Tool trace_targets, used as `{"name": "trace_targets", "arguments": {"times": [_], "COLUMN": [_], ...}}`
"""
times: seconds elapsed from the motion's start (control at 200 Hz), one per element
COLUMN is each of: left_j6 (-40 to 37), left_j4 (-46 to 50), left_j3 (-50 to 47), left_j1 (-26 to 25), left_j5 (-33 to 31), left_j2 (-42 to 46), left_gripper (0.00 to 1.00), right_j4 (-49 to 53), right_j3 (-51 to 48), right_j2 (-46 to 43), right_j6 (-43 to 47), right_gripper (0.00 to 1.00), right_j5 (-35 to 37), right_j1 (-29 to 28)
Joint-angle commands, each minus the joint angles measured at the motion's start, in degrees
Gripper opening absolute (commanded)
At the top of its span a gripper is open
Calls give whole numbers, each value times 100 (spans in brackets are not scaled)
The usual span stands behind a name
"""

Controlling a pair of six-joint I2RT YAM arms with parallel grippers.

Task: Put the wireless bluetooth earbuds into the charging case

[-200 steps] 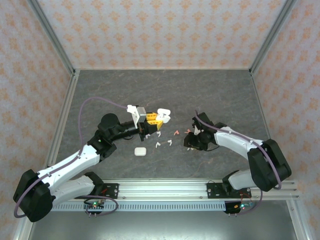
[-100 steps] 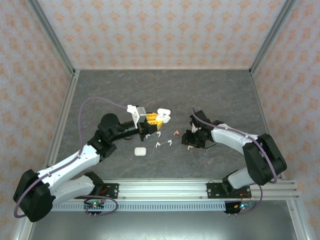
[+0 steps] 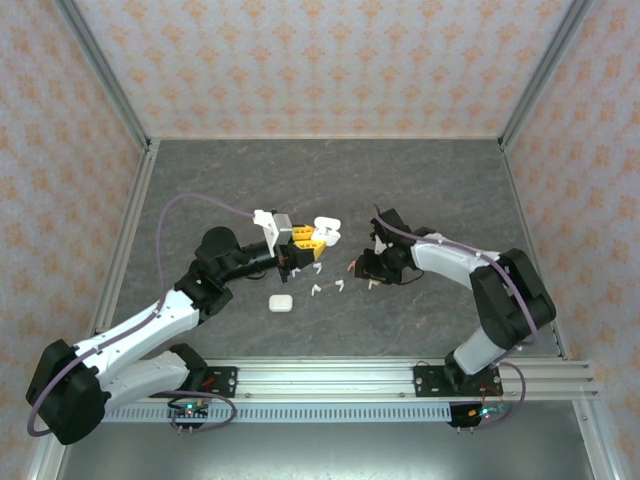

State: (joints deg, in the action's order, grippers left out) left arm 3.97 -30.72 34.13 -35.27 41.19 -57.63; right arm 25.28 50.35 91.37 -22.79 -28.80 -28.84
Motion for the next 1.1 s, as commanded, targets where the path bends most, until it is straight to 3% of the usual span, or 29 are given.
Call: {"name": "trace_targets", "arguments": {"times": [0.0,0.46,0.756,1.091], "left_j6": [-133,-236,-286,-314], "left_j4": [-37,86,169,162], "left_j3": [120,-47,-82,-117], "left_j1": [-15,-15,-15,-11], "left_j5": [-124,-283,-287,-295], "left_j2": [190,531,681,708], "left_gripper": [0,0,0,0], "right_j4": [495,1637,2428,2495], "right_j3": [253,1373,2138,2691], "right_j2": [287,1175,1796,1705], "right_j6": [178,359,519,559], "right_gripper": [40,43,45,48], "right_j5": [313,1059,1962,2035], "right_j1": [-35,-429,-916,-1102]}}
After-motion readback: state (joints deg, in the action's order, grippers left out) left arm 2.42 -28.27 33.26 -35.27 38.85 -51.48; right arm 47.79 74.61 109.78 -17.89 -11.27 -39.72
